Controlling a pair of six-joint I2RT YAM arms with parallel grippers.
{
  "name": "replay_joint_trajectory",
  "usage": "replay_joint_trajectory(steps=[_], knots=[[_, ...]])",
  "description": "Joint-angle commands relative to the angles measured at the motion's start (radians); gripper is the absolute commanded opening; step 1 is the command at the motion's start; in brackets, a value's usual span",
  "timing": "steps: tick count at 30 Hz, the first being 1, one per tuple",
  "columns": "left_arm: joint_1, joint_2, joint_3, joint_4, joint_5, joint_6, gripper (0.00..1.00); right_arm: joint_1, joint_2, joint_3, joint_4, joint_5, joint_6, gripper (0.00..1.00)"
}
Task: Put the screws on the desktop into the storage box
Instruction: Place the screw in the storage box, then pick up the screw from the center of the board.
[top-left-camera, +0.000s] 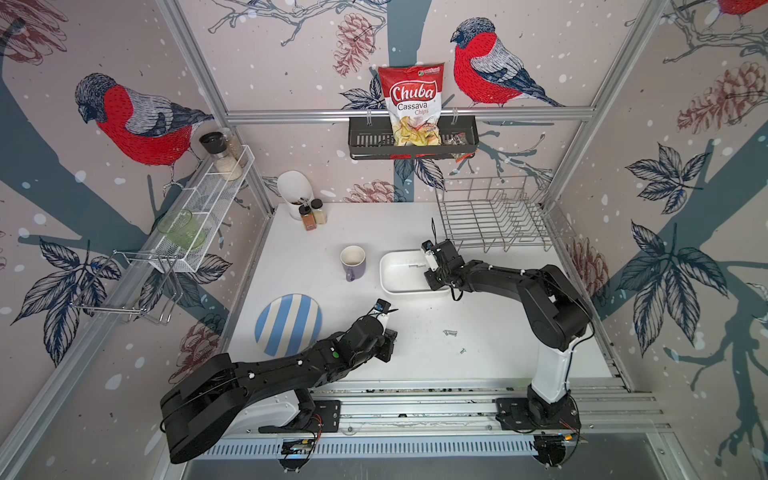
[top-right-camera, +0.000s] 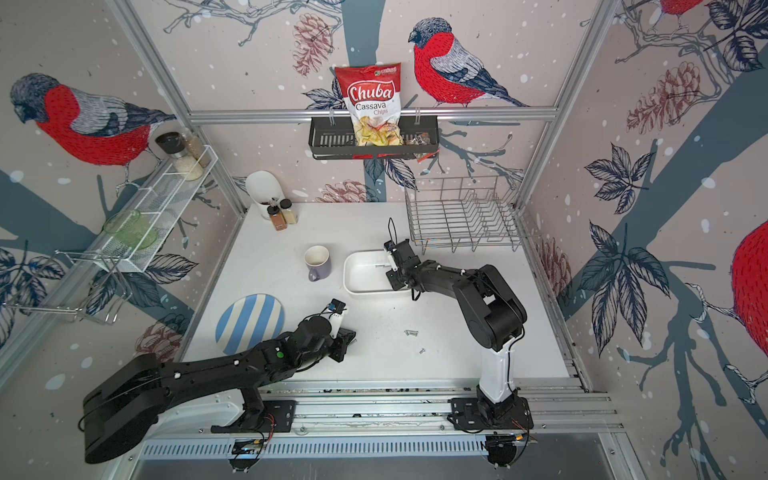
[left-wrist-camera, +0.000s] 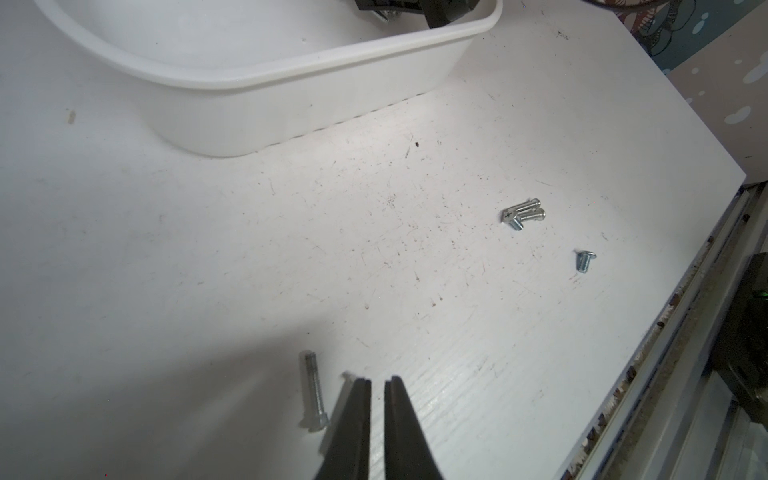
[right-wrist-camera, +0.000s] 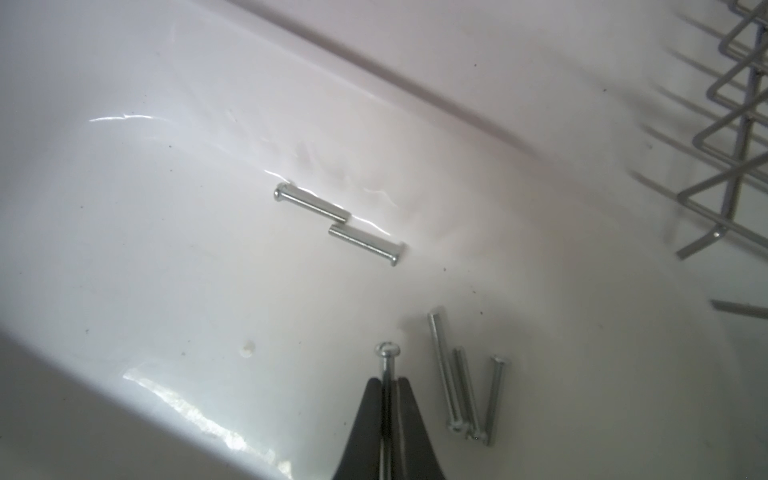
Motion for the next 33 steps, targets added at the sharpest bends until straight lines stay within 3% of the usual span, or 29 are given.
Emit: replay_joint_trajectory(steps=[1, 7, 12, 20, 33], knots=[[-0.004, -0.008, 0.006, 0.027, -0.015, 0.014, 0.15, 0.012, -0.005, 0.002, 0.017, 0.034, -0.017, 0.16], [-0.009, -0.012, 0.006, -0.034, -0.060, 0.003, 0.16, 0.041, -0.053, -0.013, 0.032, 0.041, -0.015, 0.35], [-0.051, 0.005, 0.011, -0.080, -0.078, -0.027, 0.15, 0.067, -0.130, -0.044, 0.034, 0.037, -0.004, 0.37], [-0.084, -0.028, -0.002, -0.135, -0.174, -0.022, 0.25, 0.108, -0.338, -0.138, 0.024, -0.031, 0.044, 0.41], [-0.085, 0.028, -0.002, -0.108, -0.149, -0.004, 0.27, 0.169, -0.659, -0.413, 0.109, -0.121, 0.138, 0.45]])
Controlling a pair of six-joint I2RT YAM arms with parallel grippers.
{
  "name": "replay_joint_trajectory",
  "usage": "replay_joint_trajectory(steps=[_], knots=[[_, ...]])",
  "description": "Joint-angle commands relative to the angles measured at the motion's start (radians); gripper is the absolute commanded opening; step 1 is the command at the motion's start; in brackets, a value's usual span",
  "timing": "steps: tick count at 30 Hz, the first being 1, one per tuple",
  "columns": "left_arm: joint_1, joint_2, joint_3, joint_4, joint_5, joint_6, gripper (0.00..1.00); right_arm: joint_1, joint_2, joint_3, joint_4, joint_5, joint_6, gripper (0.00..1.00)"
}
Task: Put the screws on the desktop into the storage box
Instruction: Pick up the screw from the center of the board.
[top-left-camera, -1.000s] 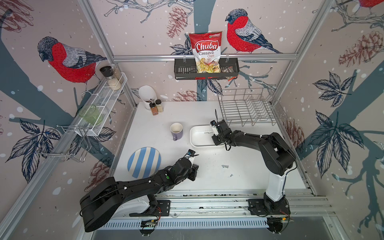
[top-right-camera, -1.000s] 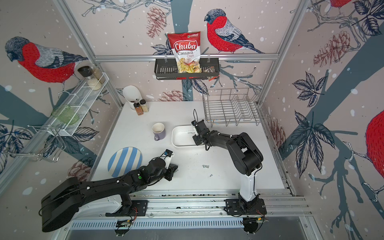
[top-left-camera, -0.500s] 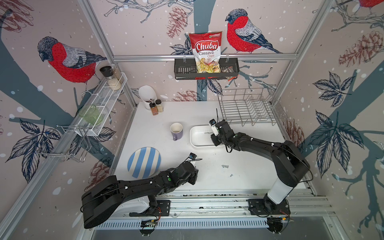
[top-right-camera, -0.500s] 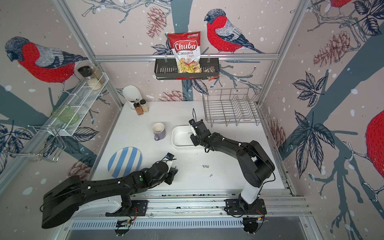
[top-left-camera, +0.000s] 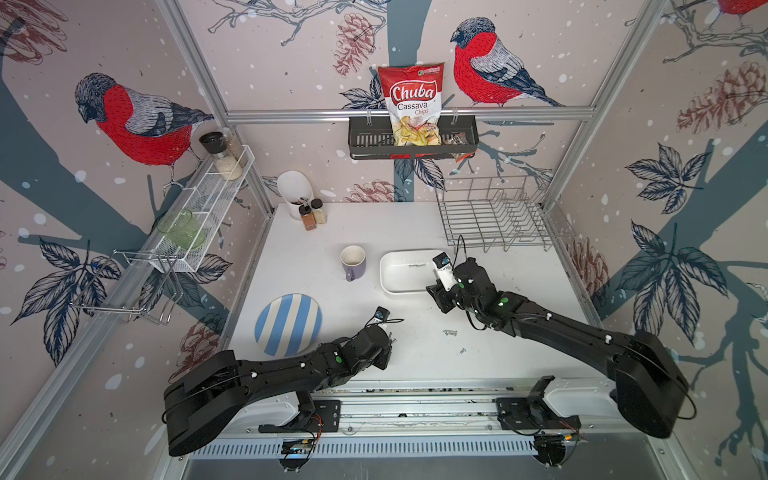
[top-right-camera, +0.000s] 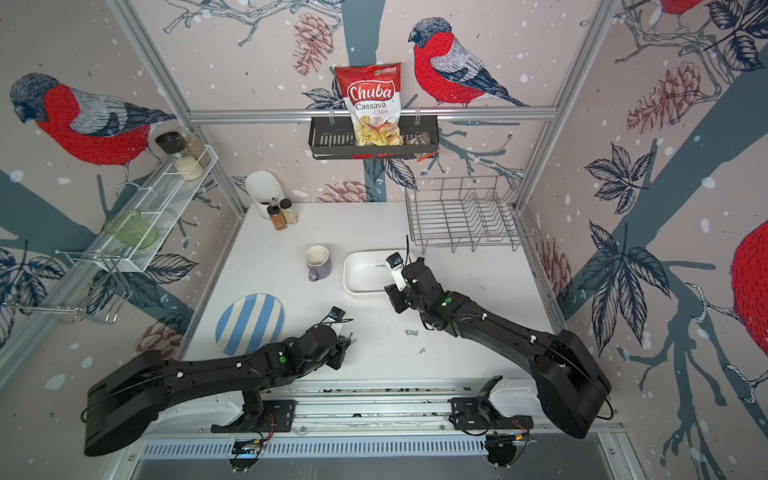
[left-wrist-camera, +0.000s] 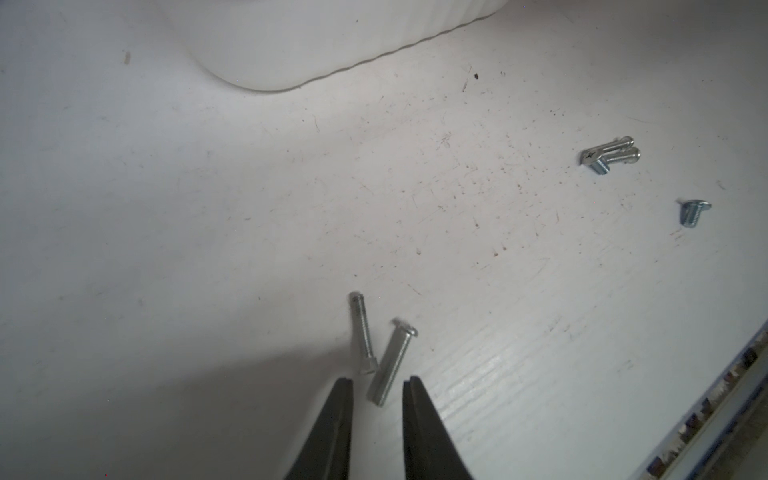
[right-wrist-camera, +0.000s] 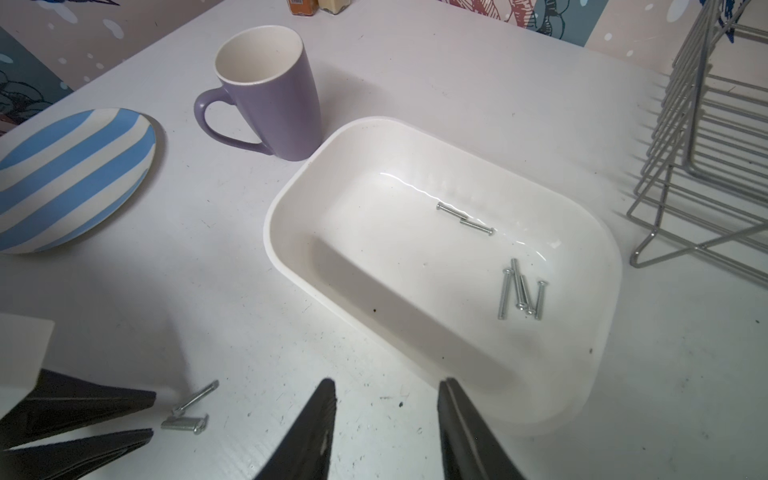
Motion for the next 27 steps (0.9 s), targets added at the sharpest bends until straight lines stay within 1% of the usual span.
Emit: replay_joint_trajectory(steps=[1, 8, 18, 22, 27], knots=[[-0.002, 0.010, 0.004, 0.014, 0.000, 0.016, 0.28, 0.007, -0.053, -0.033, 0.052, -0.034, 0.034, 0.45], [-0.003, 0.034, 0.003, 0.029, 0.029, 0.021, 0.29, 0.001, -0.131, -0.105, 0.093, -0.031, 0.042, 0.46], [-0.003, 0.100, 0.033, 0.030, 0.019, 0.039, 0.30, -0.005, -0.149, -0.125, 0.107, -0.042, 0.037, 0.45], [-0.003, 0.122, 0.039, 0.035, 0.036, 0.044, 0.29, -0.006, -0.151, -0.128, 0.107, -0.039, 0.035, 0.45], [-0.003, 0.118, 0.036, 0.040, 0.053, 0.043, 0.25, -0.006, -0.161, -0.132, 0.109, -0.031, 0.031, 0.45]])
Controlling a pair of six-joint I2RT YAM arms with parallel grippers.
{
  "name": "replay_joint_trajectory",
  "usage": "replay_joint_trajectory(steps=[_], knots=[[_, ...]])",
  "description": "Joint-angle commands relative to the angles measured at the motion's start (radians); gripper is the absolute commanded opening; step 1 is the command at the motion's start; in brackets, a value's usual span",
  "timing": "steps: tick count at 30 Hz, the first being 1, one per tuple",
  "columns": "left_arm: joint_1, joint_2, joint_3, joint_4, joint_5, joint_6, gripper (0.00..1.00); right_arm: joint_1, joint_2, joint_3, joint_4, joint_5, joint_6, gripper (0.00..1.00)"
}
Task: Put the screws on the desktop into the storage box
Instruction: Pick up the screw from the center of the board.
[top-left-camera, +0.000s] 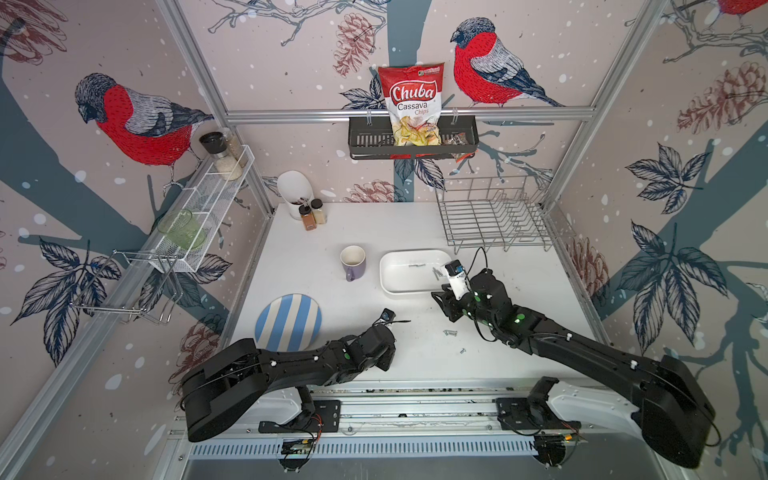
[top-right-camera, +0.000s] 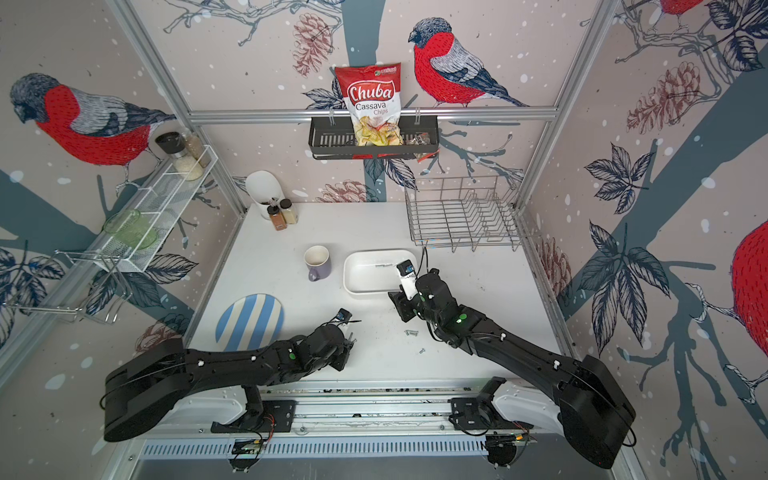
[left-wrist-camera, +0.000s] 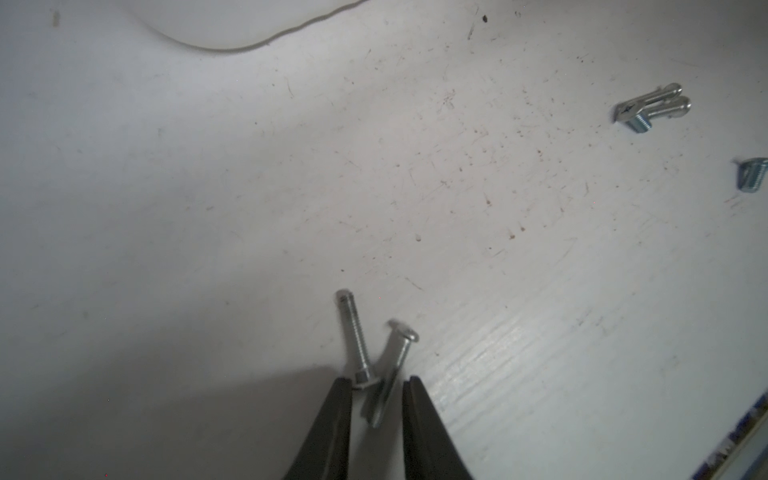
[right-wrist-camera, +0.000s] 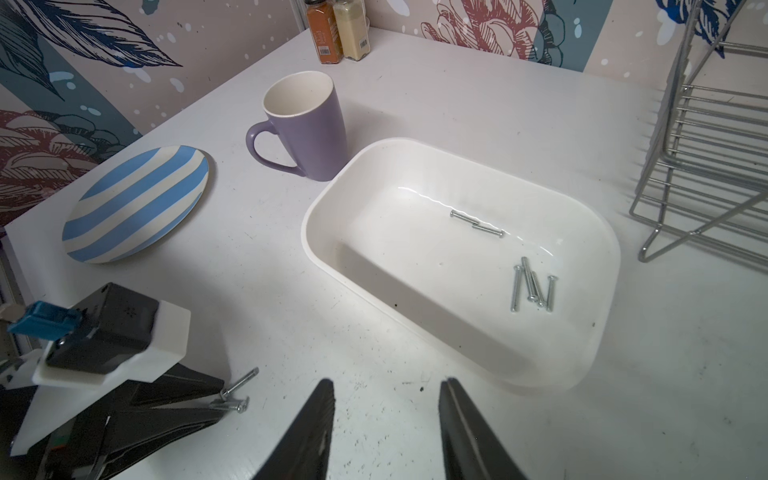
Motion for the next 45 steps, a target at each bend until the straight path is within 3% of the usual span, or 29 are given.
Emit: replay_joint_trajectory(steps=[1, 4, 32, 39, 45], knots=[[-0.004, -0.003, 0.001, 0.019, 0.023, 0.013, 0.25, -0.001, -0.009, -0.005, 0.028, 0.002, 0.000, 0.45], [-0.007, -0.003, -0.001, 0.021, 0.031, 0.013, 0.20, -0.001, -0.013, -0.008, 0.030, 0.006, -0.002, 0.45], [-0.054, 0.061, 0.022, -0.010, 0.030, -0.007, 0.23, 0.001, -0.042, -0.019, 0.022, 0.014, -0.006, 0.45], [-0.057, 0.081, 0.027, -0.014, 0.037, -0.011, 0.15, 0.001, -0.066, -0.025, 0.019, 0.015, -0.005, 0.45], [-0.062, 0.087, 0.032, -0.021, 0.039, -0.015, 0.22, 0.001, -0.085, -0.028, 0.017, 0.010, -0.003, 0.45]])
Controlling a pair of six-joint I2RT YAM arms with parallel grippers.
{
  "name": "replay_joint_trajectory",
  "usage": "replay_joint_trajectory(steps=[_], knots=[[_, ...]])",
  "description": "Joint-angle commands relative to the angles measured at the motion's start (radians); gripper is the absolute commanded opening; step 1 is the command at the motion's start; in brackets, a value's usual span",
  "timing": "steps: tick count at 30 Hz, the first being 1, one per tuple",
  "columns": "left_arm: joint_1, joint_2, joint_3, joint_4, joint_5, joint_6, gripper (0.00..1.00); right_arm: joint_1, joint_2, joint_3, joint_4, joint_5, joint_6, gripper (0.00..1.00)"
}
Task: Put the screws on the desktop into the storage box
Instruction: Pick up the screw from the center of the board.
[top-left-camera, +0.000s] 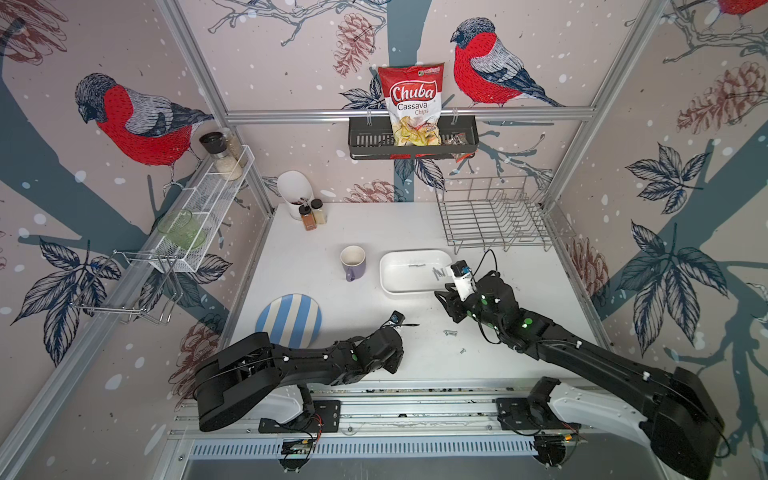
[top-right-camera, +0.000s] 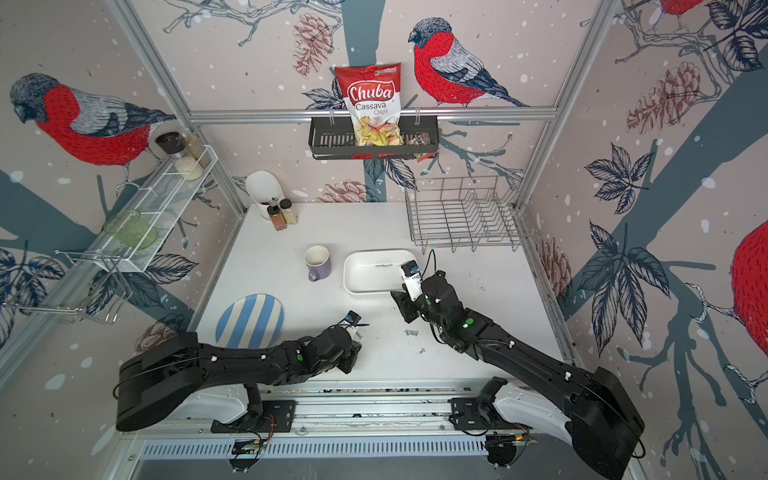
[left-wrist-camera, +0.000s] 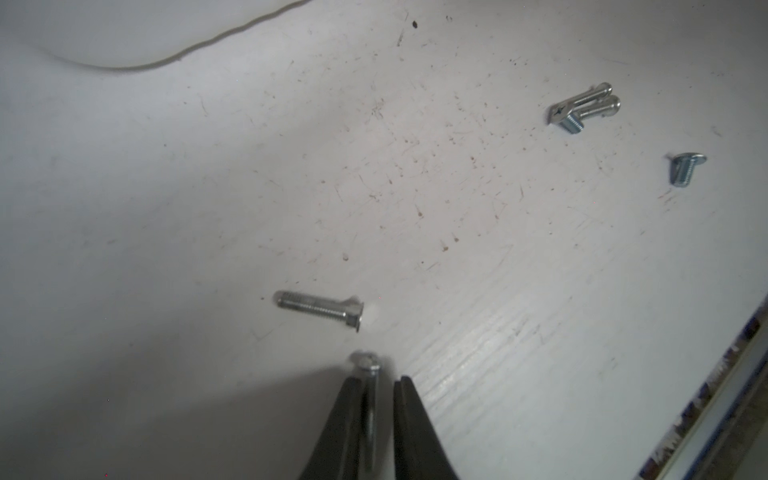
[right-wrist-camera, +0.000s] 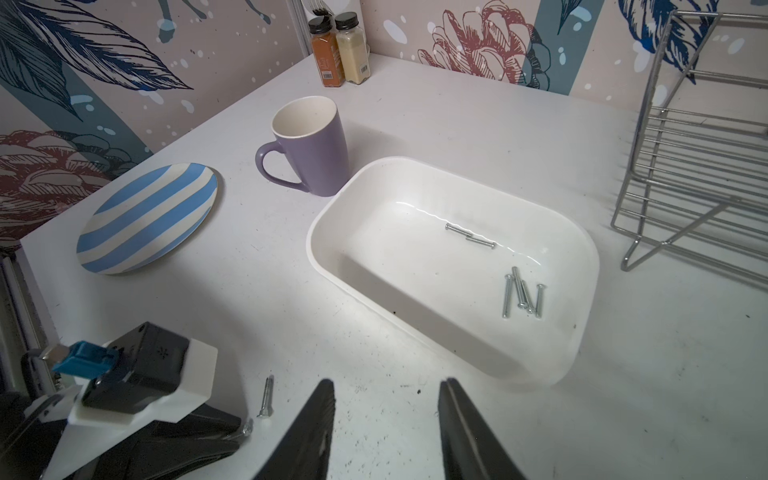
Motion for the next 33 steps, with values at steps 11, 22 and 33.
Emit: replay_joint_trajectory(steps=[11, 22, 33], knots=[[-0.014, 0.083, 0.026, -0.095, 0.028, -0.012, 0.00, 0.001, -0.030, -0.007, 0.013, -0.003, -0.001, 0.45], [-0.017, 0.074, 0.039, -0.092, 0.003, 0.000, 0.00, 0.001, -0.039, -0.012, 0.022, -0.006, 0.002, 0.44], [0.006, 0.084, 0.211, -0.182, -0.074, 0.048, 0.00, -0.002, -0.037, -0.012, 0.024, -0.009, 0.002, 0.44]])
